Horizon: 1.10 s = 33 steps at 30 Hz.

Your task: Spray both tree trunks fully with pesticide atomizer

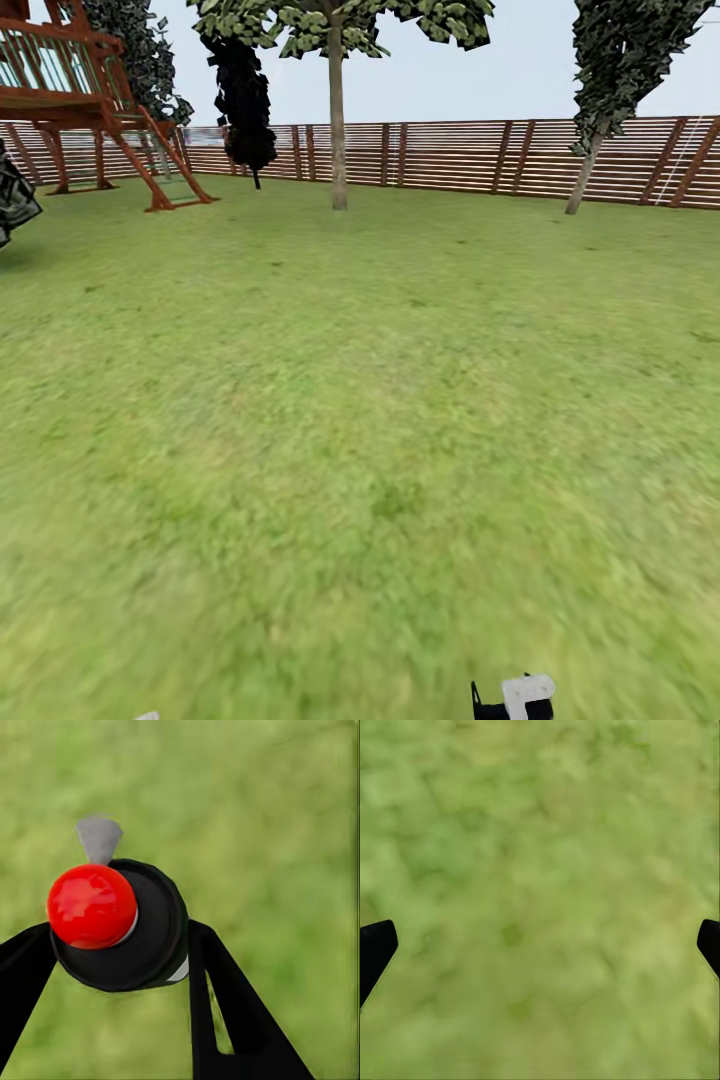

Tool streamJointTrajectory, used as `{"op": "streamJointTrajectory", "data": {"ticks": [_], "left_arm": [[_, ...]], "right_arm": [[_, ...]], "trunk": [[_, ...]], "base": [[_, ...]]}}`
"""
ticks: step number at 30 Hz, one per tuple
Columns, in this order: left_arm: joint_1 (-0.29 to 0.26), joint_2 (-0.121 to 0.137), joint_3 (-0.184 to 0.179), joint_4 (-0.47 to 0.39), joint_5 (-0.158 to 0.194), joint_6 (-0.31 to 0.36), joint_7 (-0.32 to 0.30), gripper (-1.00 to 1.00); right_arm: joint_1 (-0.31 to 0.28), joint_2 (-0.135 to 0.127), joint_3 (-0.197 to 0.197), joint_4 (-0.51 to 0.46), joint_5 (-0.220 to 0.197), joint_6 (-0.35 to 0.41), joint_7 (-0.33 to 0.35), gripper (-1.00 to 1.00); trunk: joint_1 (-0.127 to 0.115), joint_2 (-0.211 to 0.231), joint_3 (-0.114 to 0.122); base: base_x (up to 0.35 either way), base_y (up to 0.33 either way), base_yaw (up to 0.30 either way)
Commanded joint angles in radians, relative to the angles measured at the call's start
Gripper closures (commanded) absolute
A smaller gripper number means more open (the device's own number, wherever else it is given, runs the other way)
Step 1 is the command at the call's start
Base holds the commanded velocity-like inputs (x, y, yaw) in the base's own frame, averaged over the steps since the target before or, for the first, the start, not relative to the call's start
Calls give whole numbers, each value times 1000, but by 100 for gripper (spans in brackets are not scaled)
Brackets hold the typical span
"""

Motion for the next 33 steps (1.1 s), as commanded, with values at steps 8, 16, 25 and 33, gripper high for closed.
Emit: {"op": "streamJointTrajectory", "data": {"ticks": [8, 16, 25, 33], "left_arm": [[0, 0, 0, 0, 0, 0, 0, 100], [0, 0, 0, -1, 0, 0, 0, 100], [0, 0, 0, 0, 0, 0, 0, 100], [-1, 0, 0, 0, 0, 0, 0, 100]], "right_arm": [[0, 0, 0, 0, 0, 0, 0, -100], [0, 0, 0, 0, 0, 0, 0, -100], [0, 0, 0, 0, 0, 0, -1, -100], [0, 0, 0, 0, 0, 0, 0, -100]], "trunk": [[0, 0, 0], [0, 0, 0], [0, 0, 0], [0, 0, 0]], "base": [[339, 0, 0], [339, 0, 0], [340, 0, 0], [339, 0, 0]]}}
